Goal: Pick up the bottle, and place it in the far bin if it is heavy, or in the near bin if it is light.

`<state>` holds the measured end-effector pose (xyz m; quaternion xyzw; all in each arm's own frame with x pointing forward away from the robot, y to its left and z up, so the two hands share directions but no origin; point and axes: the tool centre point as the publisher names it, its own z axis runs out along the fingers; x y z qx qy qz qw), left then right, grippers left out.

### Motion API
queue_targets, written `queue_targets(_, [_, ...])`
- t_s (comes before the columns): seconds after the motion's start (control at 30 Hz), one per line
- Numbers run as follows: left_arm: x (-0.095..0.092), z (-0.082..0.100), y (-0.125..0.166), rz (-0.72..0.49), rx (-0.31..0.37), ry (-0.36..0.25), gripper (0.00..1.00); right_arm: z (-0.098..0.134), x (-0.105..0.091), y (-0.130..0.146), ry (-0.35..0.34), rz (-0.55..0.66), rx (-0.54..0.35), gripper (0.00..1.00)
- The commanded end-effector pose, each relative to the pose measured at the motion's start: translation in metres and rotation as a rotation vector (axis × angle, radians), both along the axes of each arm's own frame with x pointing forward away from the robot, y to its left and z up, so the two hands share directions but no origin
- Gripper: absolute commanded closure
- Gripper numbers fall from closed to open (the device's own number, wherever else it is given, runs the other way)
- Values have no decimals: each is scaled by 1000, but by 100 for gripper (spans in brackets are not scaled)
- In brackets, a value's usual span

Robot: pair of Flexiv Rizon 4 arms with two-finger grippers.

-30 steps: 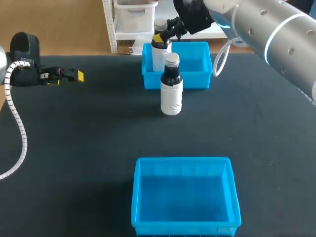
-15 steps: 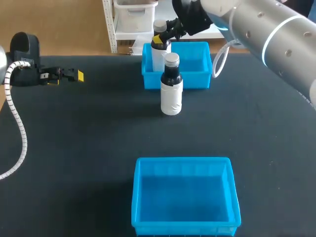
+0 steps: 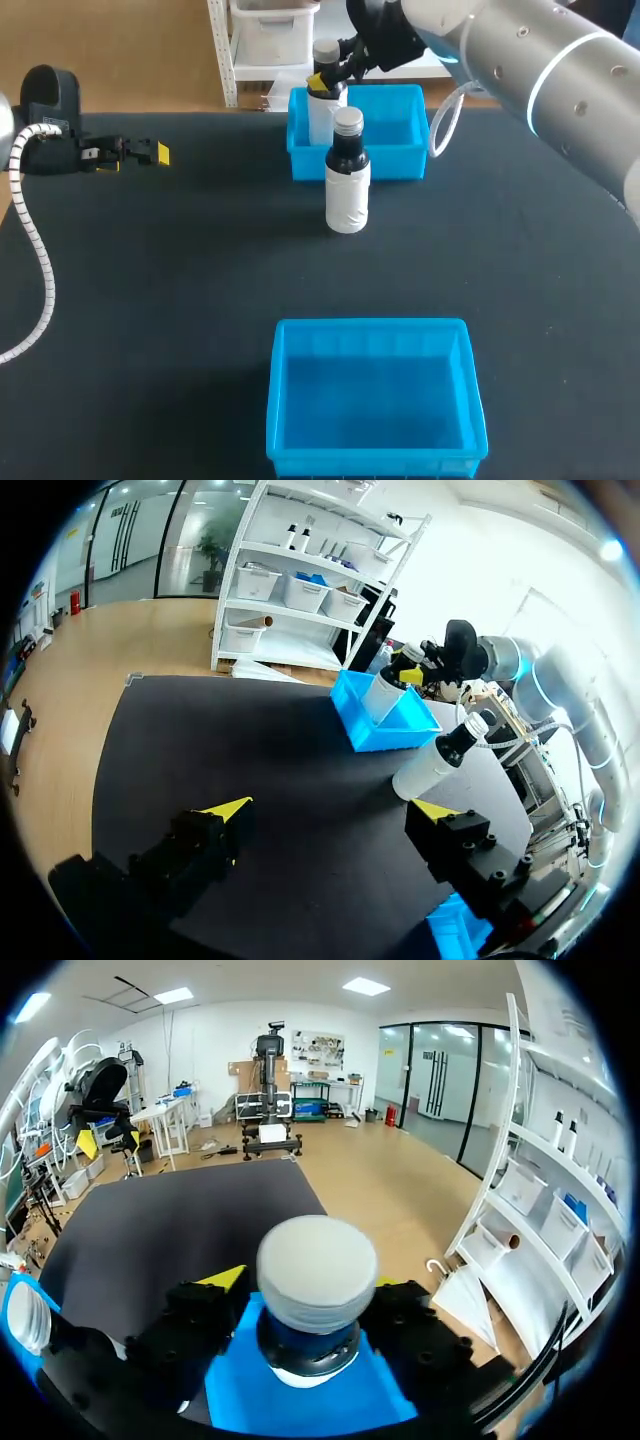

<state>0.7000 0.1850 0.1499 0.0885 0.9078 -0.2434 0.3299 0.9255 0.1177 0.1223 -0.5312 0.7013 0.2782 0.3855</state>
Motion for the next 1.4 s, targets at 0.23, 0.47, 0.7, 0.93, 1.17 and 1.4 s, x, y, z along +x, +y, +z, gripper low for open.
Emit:
queue_targets(0.23, [0,0,0,0,0,0,0,6,4,-18,101,125,6,0])
queue_targets(0.47, [0,0,0,0,0,0,0,13,-6,-49,91,79,-7,0])
queue_targets(0.7, [0,0,0,0,0,0,0,22,-23,-82,79,33,-18,0])
queue_targets(0.93, [0,0,0,0,0,0,0,34,-48,-115,60,-10,-20,0])
queue_targets(1.17, [0,0,0,0,0,0,0,49,-81,-141,35,-43,-7,0])
queue_targets(1.4, [0,0,0,0,0,0,0,59,-112,-161,11,-76,-12,0])
